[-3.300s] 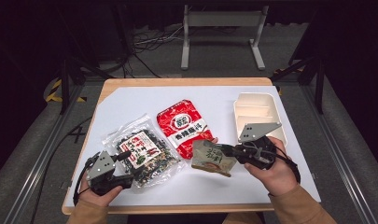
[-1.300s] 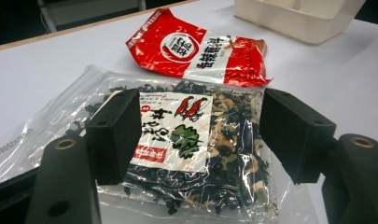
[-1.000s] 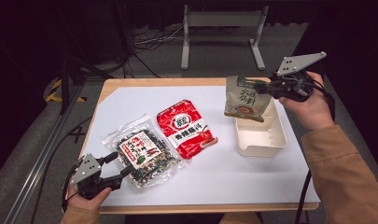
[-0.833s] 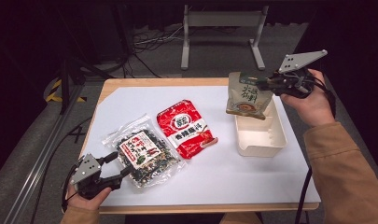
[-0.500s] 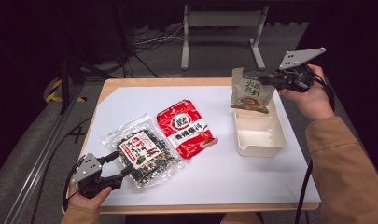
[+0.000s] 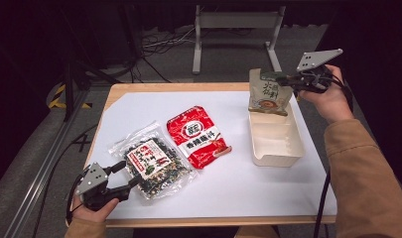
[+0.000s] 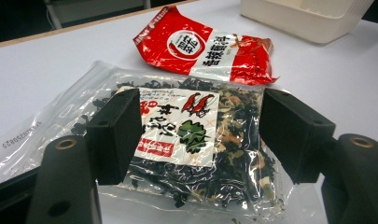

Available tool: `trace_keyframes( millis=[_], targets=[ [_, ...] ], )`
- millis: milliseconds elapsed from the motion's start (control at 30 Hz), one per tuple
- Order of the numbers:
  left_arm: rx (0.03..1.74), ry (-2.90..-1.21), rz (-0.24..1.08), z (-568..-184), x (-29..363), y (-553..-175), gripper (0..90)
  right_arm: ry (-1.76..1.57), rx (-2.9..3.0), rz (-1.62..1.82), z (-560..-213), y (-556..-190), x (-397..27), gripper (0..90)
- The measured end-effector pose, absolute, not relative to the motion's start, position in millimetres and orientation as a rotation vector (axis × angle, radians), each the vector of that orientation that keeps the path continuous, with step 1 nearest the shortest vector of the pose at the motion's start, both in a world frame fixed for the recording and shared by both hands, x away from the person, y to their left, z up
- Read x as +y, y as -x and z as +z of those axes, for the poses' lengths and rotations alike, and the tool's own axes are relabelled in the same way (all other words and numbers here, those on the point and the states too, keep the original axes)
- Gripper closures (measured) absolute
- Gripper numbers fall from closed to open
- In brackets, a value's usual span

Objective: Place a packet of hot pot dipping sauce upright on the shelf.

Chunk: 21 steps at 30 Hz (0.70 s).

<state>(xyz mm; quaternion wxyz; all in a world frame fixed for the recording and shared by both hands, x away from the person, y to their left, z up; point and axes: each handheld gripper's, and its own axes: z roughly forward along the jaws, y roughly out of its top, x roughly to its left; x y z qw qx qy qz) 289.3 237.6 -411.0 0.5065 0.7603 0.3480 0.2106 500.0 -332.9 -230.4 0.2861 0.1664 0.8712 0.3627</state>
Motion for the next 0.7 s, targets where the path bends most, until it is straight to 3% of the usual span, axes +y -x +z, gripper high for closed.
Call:
trace_keyframes(
  millis=[700],
  targets=[
    [0.884,-1.823,0.529,-413,244,-278,30.9,-0.448,2.328,0.871,-250,-529,-345,89.2]
  ],
)
